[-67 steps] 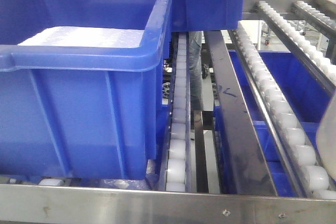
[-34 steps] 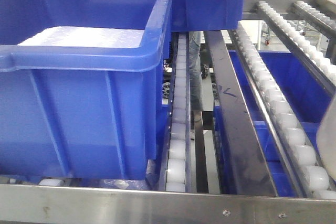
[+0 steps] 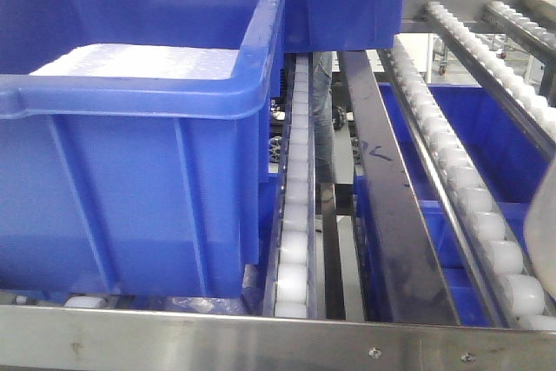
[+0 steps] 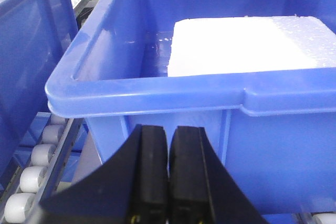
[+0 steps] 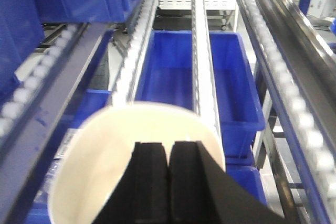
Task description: Move white bin to right shelf second layer
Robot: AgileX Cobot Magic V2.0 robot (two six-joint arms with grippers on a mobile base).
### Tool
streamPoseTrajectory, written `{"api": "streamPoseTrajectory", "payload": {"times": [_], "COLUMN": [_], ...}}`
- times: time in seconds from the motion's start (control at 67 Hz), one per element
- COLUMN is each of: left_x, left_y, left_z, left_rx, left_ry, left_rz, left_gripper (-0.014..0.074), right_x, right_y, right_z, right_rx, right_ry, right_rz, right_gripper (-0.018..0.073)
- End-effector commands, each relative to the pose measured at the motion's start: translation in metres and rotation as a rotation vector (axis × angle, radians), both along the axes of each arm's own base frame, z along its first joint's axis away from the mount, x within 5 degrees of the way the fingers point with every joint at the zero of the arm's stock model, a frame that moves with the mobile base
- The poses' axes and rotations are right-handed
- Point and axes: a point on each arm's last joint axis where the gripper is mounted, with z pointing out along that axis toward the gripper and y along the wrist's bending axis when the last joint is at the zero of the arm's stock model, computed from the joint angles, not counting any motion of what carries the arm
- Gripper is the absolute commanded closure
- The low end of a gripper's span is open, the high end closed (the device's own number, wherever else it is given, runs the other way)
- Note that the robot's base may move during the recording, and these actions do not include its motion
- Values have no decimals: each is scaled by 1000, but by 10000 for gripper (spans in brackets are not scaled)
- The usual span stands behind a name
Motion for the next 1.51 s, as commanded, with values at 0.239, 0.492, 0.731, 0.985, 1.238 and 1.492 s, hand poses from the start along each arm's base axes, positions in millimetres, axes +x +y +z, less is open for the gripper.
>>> {"api": "streamPoseTrajectory", "payload": {"times": [0.239, 0.492, 0.731, 0.985, 1.238, 1.492], "left_x": [1, 1, 1, 1, 1, 1], "left_y": [0, 0, 0, 0, 0, 0], "left_z": [-4, -4, -4, -4, -4, -4], "left_rx": [-14, -14, -14, -14, -14, -14], "left_ry": [-63, -63, -63, -63, -63, -63], "left_rz": [-5, -5, -5, -5, -5, -5], "left_gripper": [512, 512, 512, 512, 512, 512], "right_x": [2, 2, 2, 2, 2, 2], "right_y": [0, 1, 1, 1, 1, 1], "right_z": [-28, -25, -24, -24, -24, -24], "right_rx": [-18, -60, -17, -17, -17, -17], "right_ry": [-105, -135, -139, -141, -141, -141], "right_rz": [25, 51, 51, 50, 50, 50], "right_gripper": [503, 503, 503, 503, 503, 503]}}
